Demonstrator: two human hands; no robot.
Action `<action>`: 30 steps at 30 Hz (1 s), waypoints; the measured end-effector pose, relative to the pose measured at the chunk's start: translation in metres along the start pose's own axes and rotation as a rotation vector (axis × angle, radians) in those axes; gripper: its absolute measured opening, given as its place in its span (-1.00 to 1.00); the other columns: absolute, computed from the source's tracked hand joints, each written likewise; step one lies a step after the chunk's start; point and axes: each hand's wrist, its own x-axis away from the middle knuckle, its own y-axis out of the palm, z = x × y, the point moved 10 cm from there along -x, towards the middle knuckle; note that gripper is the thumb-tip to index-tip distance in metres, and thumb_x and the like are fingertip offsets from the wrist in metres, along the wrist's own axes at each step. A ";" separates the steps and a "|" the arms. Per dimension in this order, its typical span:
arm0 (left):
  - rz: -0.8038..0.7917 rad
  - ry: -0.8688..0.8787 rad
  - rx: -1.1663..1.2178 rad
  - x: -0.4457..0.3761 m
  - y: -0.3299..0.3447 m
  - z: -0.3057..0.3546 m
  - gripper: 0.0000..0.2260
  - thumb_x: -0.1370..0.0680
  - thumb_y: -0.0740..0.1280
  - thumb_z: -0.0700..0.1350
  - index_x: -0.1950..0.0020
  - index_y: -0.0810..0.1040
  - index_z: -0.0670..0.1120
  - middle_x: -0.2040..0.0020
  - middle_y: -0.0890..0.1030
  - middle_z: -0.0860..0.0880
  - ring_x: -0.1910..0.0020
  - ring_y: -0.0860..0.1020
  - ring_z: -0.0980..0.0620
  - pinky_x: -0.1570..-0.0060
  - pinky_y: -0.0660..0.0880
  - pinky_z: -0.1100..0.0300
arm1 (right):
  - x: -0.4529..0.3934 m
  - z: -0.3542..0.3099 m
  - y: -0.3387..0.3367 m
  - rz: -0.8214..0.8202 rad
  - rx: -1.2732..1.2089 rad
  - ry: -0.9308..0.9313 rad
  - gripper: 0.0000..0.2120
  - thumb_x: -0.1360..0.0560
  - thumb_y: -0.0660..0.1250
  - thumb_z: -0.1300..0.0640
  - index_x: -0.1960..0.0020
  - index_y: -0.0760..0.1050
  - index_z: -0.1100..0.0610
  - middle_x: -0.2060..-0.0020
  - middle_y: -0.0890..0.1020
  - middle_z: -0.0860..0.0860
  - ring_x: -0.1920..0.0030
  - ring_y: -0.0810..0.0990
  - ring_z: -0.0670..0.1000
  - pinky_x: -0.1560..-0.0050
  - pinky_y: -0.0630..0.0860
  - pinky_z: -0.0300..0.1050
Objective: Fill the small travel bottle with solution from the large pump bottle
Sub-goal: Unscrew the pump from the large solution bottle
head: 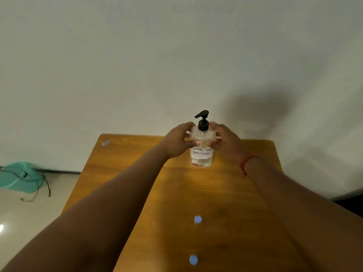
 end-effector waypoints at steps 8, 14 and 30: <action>0.115 0.175 0.060 0.015 -0.091 0.126 -0.67 -0.58 0.44 -0.04 -0.32 0.51 -0.04 -0.23 0.60 0.04 -0.15 0.62 0.05 -0.01 0.55 0.36 | 0.005 -0.129 -0.098 0.084 -0.070 -0.182 -0.47 -0.55 0.36 0.16 -0.47 0.31 0.03 -0.26 0.48 -0.03 -0.22 0.52 -0.04 -0.24 0.52 -0.04; 0.200 0.298 0.101 0.029 -0.159 0.219 -0.75 -0.59 0.42 0.02 -0.25 0.54 0.06 -0.16 0.64 0.08 -0.10 0.65 0.11 -0.12 0.60 0.15 | 0.013 -0.230 -0.169 0.177 -0.034 -0.331 -0.52 -0.54 0.38 0.09 -0.42 0.36 -0.05 -0.23 0.51 -0.11 -0.17 0.53 -0.20 -0.21 0.50 -0.19; 0.213 0.458 0.222 0.066 -0.230 0.362 -0.54 -0.57 0.39 0.16 -0.43 0.37 0.14 -0.31 0.59 0.06 -0.23 0.63 0.04 -0.22 0.61 -0.06 | 0.056 -0.384 -0.265 0.307 0.072 -0.519 -0.55 -0.56 0.32 -0.02 -0.43 0.37 -0.06 -0.19 0.53 -0.11 -0.05 0.58 -0.12 -0.10 0.55 -0.21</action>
